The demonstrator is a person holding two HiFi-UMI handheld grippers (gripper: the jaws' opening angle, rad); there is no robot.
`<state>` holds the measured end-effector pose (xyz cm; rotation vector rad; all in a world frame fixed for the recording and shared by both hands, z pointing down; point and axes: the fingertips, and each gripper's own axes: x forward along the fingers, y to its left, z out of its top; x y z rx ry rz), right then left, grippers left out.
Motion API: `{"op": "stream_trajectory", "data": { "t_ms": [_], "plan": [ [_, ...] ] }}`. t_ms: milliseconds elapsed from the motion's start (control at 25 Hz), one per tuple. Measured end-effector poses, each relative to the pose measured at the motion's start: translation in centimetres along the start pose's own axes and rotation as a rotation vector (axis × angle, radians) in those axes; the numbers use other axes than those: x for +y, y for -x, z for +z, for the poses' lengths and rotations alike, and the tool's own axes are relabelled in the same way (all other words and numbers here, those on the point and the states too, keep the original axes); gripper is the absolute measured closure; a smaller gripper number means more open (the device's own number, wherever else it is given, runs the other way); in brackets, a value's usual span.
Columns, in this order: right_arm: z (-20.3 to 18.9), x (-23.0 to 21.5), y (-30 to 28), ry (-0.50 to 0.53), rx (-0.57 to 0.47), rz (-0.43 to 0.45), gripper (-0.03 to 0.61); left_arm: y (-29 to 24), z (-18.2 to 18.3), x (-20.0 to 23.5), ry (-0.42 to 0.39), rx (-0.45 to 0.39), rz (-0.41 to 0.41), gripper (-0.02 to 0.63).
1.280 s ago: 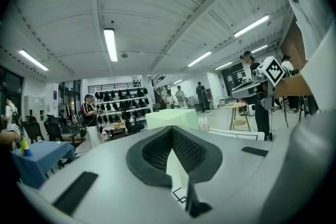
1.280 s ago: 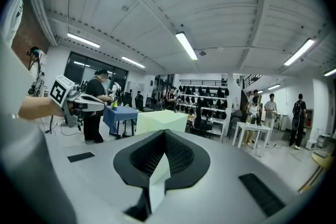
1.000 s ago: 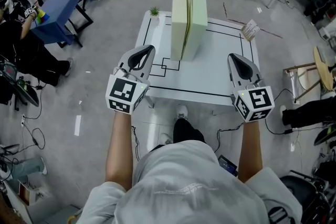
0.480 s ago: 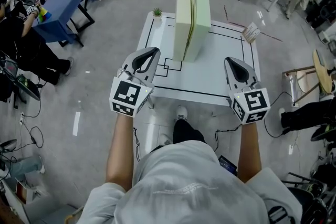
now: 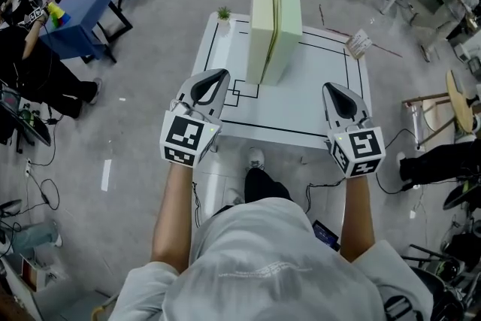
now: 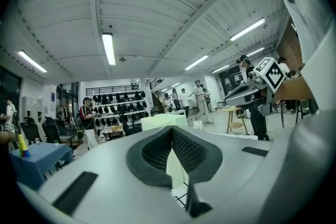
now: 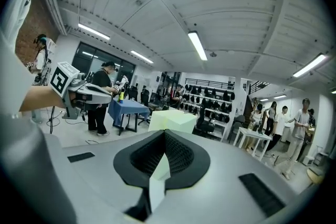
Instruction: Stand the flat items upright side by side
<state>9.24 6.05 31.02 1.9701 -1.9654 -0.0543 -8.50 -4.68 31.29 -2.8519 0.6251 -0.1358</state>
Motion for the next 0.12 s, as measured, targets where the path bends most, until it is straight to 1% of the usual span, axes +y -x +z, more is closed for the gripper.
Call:
{"op": "stream_trajectory", "data": {
  "t_ms": [120],
  "plan": [
    [-0.31, 0.00, -0.34, 0.009, 0.012, -0.004, 0.551, -0.21, -0.51, -0.03, 0.008, 0.005, -0.006, 0.594]
  ]
}}
